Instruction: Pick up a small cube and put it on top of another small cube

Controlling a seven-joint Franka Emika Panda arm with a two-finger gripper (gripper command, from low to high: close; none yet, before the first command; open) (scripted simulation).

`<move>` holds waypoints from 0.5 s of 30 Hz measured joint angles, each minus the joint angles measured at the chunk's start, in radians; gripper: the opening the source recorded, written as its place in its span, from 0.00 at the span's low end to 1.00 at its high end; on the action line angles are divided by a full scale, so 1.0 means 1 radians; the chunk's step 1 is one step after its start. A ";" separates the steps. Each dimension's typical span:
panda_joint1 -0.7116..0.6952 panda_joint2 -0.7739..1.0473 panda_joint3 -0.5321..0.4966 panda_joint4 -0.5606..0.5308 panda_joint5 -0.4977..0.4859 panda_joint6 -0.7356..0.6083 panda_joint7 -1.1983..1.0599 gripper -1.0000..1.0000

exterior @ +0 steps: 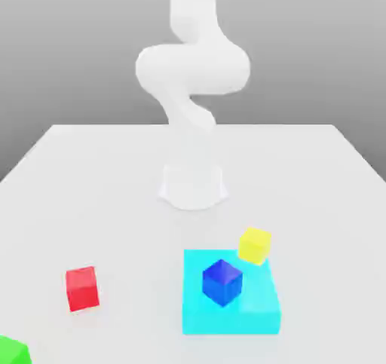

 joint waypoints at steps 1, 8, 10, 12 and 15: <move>0.001 0.039 -0.021 -0.017 -0.005 0.022 -0.032 0.50; 0.008 0.290 -0.168 -0.126 -0.018 0.162 -0.256 0.50; 0.007 0.362 -0.209 -0.157 -0.012 0.202 -0.326 0.50; 0.004 0.434 -0.248 -0.188 -0.001 0.242 -0.400 0.50; -0.006 0.544 -0.298 -0.234 0.029 0.302 -0.520 0.50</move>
